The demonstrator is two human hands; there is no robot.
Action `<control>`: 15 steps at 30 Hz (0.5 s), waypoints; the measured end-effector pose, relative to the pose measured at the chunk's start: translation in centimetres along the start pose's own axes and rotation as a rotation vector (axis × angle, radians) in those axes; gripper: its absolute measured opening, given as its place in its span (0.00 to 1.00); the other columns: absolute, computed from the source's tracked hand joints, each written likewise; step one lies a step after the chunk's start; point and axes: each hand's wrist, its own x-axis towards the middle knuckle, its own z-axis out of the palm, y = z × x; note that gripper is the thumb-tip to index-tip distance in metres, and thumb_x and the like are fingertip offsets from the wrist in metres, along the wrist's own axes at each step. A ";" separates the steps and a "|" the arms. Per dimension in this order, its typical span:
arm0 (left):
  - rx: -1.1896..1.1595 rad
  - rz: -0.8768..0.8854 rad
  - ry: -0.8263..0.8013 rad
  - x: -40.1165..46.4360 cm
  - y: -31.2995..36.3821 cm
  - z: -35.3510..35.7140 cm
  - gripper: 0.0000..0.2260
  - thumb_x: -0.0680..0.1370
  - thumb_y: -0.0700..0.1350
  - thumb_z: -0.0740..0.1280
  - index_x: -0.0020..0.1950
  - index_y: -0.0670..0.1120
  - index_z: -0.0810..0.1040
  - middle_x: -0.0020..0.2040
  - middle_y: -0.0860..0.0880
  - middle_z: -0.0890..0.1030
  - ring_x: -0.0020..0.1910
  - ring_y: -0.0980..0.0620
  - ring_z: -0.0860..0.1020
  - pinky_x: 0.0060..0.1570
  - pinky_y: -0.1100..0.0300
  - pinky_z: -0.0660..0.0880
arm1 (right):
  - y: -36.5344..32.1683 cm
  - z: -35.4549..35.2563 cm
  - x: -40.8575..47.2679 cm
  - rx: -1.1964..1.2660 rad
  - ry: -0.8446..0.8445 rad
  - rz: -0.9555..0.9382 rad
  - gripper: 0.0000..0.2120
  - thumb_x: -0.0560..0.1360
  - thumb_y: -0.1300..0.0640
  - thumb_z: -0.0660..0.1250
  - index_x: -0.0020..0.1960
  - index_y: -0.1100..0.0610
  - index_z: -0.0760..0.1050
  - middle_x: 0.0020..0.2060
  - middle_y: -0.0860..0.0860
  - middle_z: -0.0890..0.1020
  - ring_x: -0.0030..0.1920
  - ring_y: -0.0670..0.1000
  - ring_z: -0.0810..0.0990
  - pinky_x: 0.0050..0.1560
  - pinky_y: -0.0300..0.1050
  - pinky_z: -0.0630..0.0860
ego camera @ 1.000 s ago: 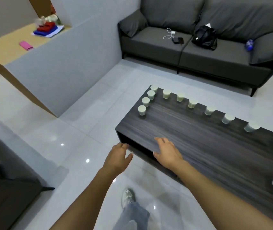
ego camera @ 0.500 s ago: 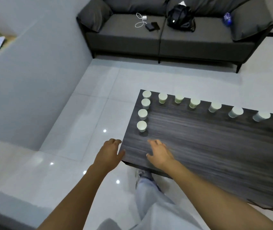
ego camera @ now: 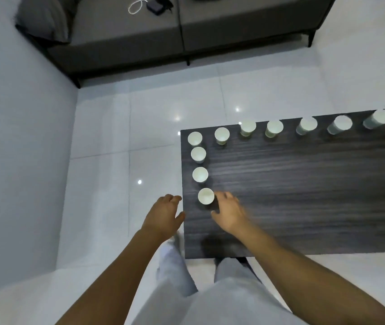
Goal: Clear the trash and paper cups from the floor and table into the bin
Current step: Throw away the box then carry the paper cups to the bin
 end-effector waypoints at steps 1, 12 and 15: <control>0.003 0.027 -0.033 1.4 -0.3 -0.1 0.22 0.80 0.51 0.61 0.72 0.46 0.65 0.69 0.47 0.71 0.66 0.49 0.69 0.65 0.59 0.67 | 0.0 0.2 0.8 0.030 0.005 0.037 0.28 0.76 0.53 0.64 0.73 0.53 0.60 0.68 0.54 0.67 0.66 0.57 0.67 0.65 0.53 0.69; 0.257 0.461 -0.248 18.9 -4.3 2.2 0.19 0.79 0.49 0.61 0.70 0.47 0.68 0.68 0.48 0.71 0.66 0.48 0.68 0.68 0.57 0.64 | -1.8 6.7 10.1 0.285 0.125 0.438 0.30 0.76 0.51 0.64 0.74 0.51 0.56 0.69 0.53 0.64 0.68 0.56 0.64 0.67 0.52 0.67; 0.283 0.517 -0.224 23.1 -5.2 3.4 0.20 0.80 0.48 0.61 0.71 0.47 0.66 0.71 0.47 0.68 0.69 0.47 0.65 0.70 0.57 0.61 | -2.5 9.0 13.7 0.302 0.147 0.497 0.34 0.76 0.47 0.66 0.75 0.49 0.53 0.72 0.53 0.60 0.70 0.56 0.61 0.68 0.51 0.67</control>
